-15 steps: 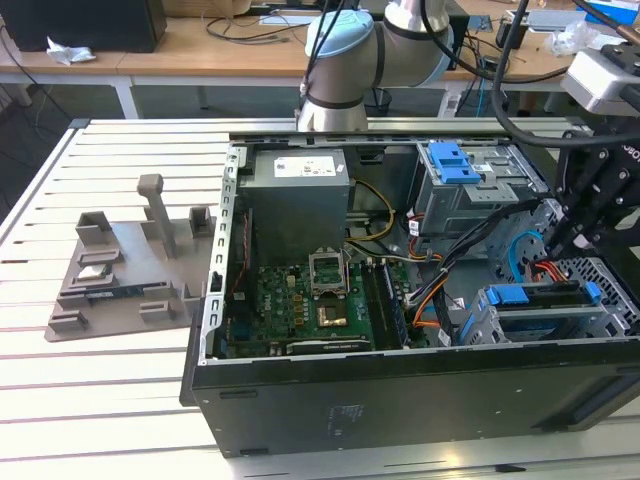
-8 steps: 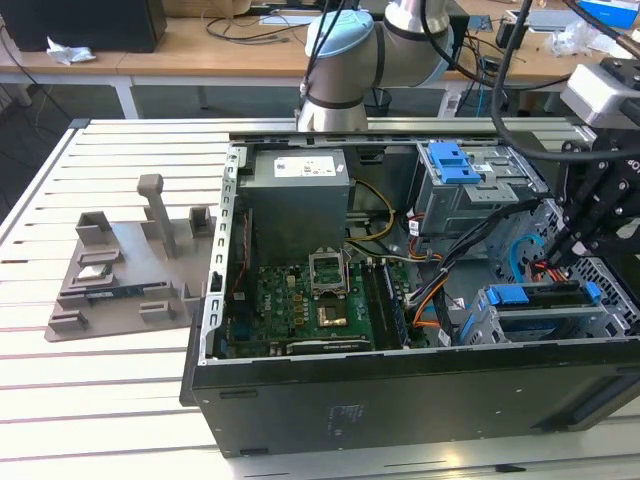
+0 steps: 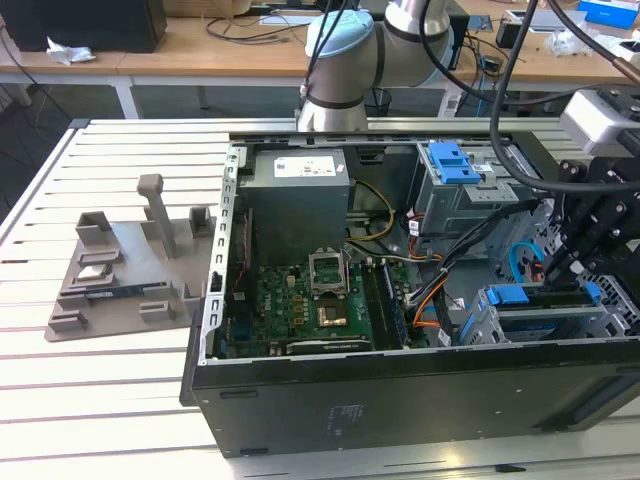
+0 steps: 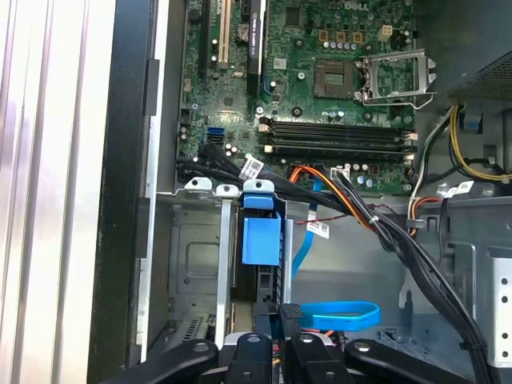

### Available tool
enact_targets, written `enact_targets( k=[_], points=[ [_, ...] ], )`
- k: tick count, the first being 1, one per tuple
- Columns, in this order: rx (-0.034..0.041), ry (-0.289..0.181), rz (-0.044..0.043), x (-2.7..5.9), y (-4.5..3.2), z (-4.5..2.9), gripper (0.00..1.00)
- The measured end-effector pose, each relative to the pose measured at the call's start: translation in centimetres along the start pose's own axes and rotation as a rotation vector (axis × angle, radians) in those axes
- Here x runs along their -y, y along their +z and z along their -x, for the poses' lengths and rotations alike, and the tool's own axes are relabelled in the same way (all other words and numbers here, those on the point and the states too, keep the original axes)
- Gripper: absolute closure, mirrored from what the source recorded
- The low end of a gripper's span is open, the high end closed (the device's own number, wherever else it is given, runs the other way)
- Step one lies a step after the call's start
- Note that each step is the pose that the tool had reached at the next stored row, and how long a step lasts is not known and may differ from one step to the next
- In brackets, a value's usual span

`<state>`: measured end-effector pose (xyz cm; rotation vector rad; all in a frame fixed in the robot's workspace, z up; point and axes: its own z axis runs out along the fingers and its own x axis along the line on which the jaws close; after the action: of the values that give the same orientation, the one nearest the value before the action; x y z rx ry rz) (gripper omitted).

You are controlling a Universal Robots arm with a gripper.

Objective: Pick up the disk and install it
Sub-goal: 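Insert the second disk wire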

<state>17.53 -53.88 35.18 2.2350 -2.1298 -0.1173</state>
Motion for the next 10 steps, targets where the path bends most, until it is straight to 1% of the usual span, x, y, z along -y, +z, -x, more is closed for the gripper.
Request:
enact_targets(
  k=[10],
  points=[
    [-0.0017, -0.015, 0.0003, 0.06, 0.75, -0.02, 0.84]
  ],
)
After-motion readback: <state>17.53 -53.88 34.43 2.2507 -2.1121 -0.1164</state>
